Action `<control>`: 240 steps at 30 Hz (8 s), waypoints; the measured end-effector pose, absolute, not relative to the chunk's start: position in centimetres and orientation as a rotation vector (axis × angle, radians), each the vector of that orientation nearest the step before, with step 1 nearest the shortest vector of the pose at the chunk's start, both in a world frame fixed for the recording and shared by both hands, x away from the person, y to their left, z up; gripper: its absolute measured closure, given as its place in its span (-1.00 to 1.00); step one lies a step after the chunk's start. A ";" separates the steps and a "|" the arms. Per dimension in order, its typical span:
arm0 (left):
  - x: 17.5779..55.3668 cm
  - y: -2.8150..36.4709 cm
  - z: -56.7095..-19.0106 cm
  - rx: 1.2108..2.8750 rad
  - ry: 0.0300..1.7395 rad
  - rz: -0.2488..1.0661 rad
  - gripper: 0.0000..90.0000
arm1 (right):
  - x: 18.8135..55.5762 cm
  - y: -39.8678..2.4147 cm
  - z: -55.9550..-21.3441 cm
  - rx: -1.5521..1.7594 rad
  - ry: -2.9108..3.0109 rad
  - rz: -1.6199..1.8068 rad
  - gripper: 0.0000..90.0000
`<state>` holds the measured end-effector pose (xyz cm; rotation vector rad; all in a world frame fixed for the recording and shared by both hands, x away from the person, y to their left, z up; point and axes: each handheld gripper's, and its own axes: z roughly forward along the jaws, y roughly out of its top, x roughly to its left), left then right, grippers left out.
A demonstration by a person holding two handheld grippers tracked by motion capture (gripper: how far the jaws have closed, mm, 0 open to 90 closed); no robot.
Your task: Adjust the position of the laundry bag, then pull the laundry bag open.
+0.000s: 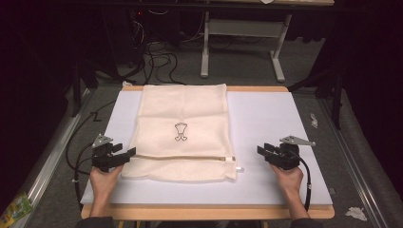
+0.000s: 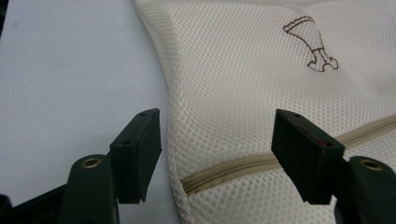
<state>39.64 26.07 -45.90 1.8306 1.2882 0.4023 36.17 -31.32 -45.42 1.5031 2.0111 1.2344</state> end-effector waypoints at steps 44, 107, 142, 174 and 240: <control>42.5 24.2 -46.7 1.907 1.456 0.353 0.13 | 41.0 -22.0 -46.7 1.496 2.302 1.148 0.31; 43.6 18.0 -45.3 1.883 1.199 0.192 0.95 | 38.7 -30.5 -45.1 1.549 2.149 1.168 0.93; 41.1 14.3 -46.3 1.959 1.157 0.215 0.92 | 36.2 -34.3 -46.6 1.608 2.102 1.161 0.90; 37.2 13.7 -46.3 1.984 1.054 0.392 0.18 | 35.0 -33.2 -47.5 1.583 2.111 1.071 0.04; 36.3 -7.6 -45.1 2.126 0.671 0.030 0.19 | 36.0 -33.3 -44.5 1.504 2.223 1.221 0.95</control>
